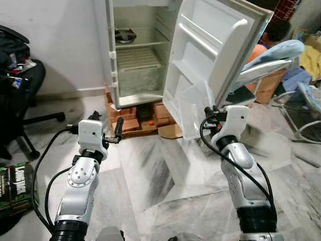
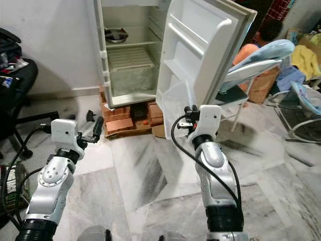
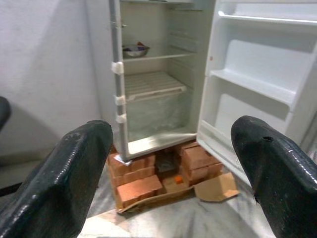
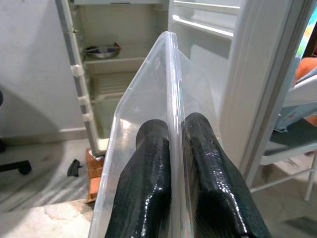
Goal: Restocking fridge
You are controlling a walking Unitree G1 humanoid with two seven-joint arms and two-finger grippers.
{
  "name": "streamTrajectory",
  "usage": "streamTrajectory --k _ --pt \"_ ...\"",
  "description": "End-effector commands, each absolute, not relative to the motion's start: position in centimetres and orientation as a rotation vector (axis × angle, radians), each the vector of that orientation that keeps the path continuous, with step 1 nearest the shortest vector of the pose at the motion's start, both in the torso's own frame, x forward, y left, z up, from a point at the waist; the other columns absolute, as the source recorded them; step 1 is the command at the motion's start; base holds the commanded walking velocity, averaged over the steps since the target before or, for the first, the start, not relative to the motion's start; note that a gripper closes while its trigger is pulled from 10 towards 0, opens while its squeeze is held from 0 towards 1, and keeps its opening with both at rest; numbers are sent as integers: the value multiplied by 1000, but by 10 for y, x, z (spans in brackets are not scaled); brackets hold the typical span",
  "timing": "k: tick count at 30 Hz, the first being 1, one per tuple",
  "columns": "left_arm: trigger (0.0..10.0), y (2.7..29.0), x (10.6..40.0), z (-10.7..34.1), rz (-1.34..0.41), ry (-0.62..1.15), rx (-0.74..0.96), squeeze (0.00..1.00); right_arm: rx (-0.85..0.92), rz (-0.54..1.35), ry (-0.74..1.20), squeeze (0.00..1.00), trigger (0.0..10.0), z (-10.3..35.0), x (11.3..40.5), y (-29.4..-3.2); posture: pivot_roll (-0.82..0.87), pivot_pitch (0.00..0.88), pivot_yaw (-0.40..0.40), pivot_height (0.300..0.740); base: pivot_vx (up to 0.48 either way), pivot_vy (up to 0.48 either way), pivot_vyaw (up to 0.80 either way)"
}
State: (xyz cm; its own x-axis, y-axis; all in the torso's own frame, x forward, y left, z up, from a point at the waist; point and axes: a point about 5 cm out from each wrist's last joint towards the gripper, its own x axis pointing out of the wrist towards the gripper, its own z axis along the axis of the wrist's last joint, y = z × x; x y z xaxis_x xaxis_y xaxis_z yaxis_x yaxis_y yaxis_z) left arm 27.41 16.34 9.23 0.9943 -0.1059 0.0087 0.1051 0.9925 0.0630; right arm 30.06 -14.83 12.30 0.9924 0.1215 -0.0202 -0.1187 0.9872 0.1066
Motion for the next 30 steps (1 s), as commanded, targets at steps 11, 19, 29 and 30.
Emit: streamTrajectory --k 11,19,29,30 --pt "10000 164 272 92 -165 4 105 0 122 78 16 0 10000 114 294 -153 58 28 -62 740 371 0 0" --pt "10000 171 281 95 -144 1 134 0 110 116 8 0 10000 115 289 -145 47 34 -64 740 449 0 0" --pt "10000 166 279 93 -144 22 111 0 103 117 3 0 10000 117 296 -146 51 43 -62 740 438 0 0" --pt "10000 166 279 93 -144 22 111 0 103 117 3 0 10000 117 296 -146 51 43 -62 740 428 0 0"
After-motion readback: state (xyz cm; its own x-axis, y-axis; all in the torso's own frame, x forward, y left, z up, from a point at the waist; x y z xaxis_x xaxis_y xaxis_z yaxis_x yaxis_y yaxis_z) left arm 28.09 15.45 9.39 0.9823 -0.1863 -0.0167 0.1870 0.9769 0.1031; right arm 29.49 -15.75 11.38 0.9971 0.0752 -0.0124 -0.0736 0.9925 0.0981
